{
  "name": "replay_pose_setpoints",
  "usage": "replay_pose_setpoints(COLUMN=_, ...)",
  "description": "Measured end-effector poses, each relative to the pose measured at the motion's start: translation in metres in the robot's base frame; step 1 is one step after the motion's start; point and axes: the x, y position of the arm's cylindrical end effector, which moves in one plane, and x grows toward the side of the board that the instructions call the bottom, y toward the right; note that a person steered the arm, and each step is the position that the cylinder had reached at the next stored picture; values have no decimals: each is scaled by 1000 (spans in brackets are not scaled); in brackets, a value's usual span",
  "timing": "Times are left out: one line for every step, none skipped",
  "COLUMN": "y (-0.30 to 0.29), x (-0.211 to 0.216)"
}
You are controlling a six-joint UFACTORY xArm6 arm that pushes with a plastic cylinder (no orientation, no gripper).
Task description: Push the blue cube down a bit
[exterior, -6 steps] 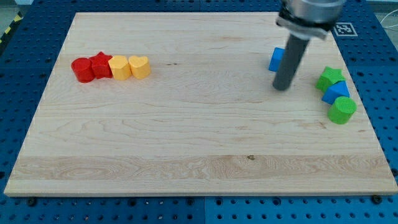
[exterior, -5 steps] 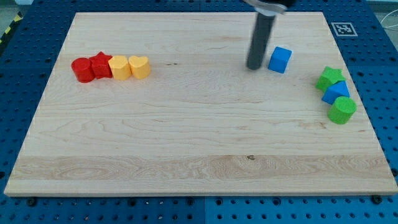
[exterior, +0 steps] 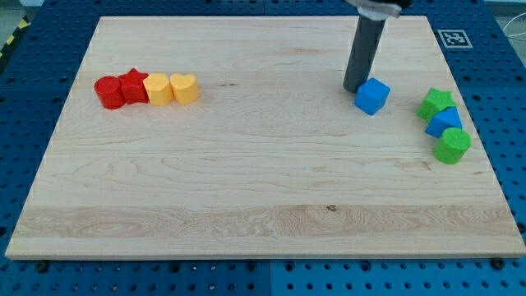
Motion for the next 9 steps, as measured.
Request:
replay_pose_setpoints(y=0, x=23)
replay_pose_setpoints(y=0, x=4)
replay_pose_setpoints(y=28, x=-15)
replay_pose_setpoints(y=39, x=-8)
replay_pose_setpoints(y=39, x=4)
replay_pose_setpoints(y=29, x=22)
replay_pose_setpoints(y=2, x=42)
replay_pose_setpoints(y=-4, x=78)
replay_pose_setpoints(y=-4, x=116)
